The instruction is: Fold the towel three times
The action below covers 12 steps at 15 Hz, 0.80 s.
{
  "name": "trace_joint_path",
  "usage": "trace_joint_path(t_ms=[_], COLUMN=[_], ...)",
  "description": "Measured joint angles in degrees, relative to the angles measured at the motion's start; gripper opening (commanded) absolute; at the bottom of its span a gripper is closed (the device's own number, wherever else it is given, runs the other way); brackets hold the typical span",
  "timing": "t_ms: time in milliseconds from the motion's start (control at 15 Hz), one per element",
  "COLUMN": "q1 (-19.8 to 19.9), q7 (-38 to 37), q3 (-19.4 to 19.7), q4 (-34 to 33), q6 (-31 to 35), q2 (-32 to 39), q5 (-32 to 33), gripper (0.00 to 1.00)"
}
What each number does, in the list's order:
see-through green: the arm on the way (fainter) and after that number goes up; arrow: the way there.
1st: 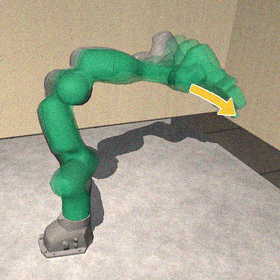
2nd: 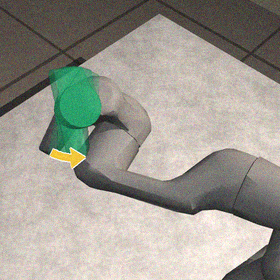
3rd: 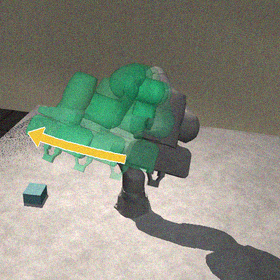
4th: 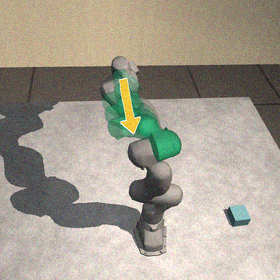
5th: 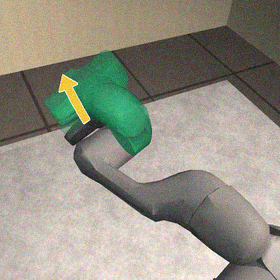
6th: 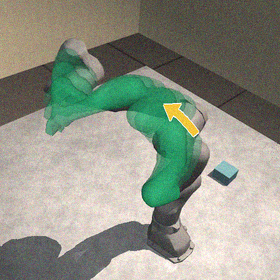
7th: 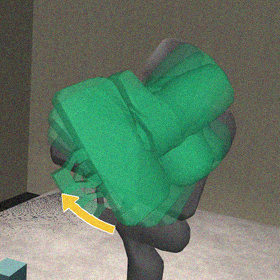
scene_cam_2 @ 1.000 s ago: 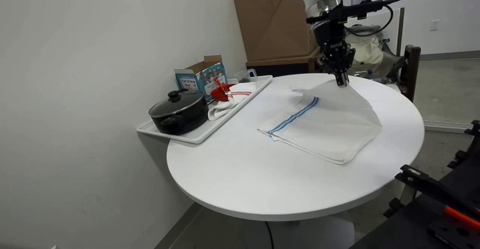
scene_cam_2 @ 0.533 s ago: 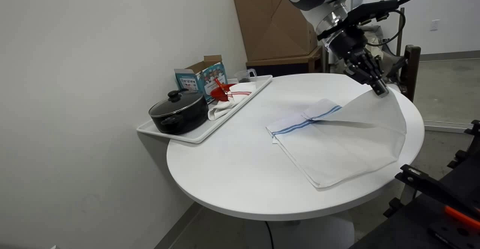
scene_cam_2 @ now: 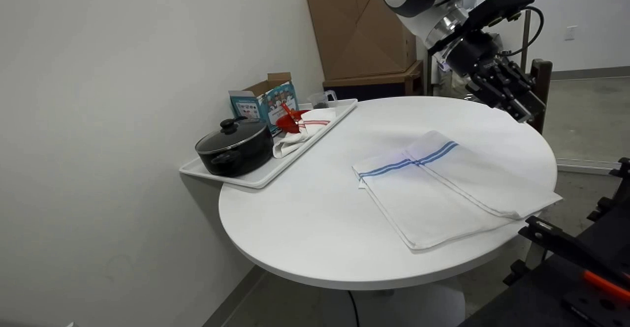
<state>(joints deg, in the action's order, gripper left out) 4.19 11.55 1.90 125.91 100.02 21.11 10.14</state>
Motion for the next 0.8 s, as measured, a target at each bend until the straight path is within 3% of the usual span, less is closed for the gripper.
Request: trace_joint_path(t_ms=[133,467,800], q1=[-0.2,-0.3,0.2], q7=[0.1,0.1,-0.3], q3=[-0.2,-0.7,-0.7], q4=[-0.2,-3.9,-12.8], q6=[0.0,0.0,0.8], q2=[-0.2,-1.8,-5.8], q5=[0.4,-0.5,-7.4], gripper=[0.99,1.00,1.00])
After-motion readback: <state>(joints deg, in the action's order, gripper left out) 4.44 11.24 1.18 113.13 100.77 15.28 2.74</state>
